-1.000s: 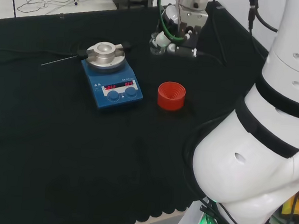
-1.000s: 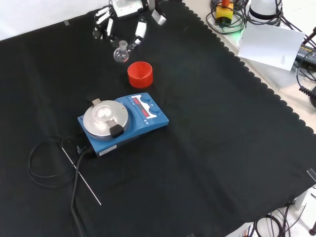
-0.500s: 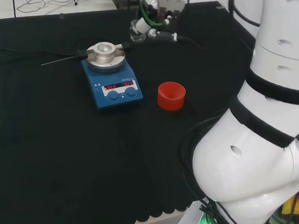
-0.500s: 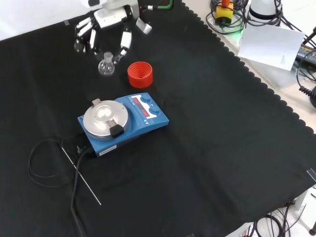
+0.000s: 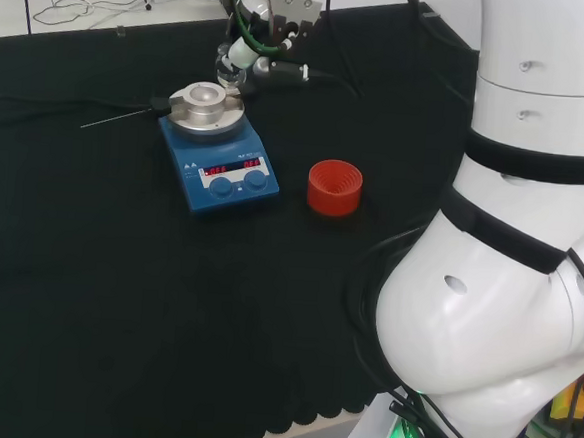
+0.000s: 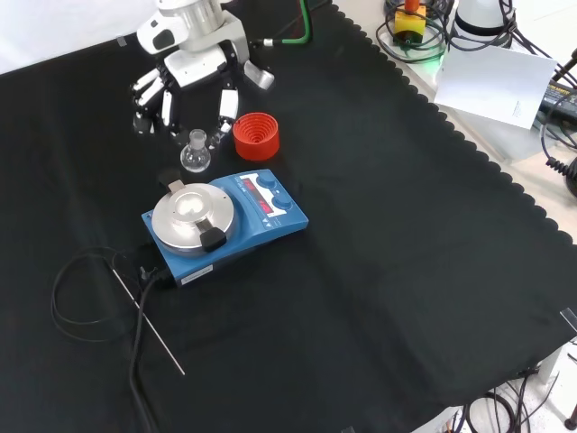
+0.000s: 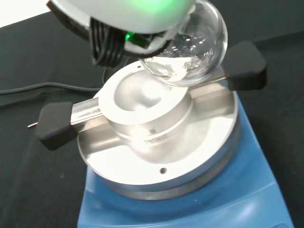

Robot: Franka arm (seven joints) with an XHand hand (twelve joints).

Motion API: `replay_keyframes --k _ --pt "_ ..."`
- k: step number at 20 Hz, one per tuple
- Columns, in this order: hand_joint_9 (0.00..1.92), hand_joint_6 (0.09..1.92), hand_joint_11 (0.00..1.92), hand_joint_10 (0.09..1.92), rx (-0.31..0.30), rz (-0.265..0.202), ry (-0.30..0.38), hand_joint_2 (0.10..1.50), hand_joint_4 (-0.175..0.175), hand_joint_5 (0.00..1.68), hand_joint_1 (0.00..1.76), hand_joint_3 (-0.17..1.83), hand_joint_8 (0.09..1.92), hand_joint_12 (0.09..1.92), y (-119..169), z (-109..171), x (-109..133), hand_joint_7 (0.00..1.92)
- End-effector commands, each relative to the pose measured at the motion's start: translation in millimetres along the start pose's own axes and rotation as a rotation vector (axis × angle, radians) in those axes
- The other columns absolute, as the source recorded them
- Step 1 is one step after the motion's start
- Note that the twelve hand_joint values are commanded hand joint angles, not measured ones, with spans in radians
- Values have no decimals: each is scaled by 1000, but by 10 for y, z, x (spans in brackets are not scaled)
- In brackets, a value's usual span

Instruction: Place the round-bottom flask on the heater.

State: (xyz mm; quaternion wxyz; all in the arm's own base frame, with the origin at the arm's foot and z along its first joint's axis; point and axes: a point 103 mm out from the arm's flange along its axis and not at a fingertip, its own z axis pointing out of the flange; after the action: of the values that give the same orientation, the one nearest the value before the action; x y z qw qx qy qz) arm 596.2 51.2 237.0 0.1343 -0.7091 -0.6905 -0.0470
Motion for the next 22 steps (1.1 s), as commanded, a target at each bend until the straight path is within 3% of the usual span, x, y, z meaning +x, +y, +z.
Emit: replay_keyframes --k 1,8,22 --pt "527 886 116 645 30 -21 10 621 78 1194 1130 805 691 1410 134 113 165 269" --pt "527 885 115 646 53 -42 11 619 73 1195 1131 808 691 1411 328 224 312 269" --pt "527 885 114 648 93 -44 5 617 63 1196 1133 812 692 1412 517 420 354 268"
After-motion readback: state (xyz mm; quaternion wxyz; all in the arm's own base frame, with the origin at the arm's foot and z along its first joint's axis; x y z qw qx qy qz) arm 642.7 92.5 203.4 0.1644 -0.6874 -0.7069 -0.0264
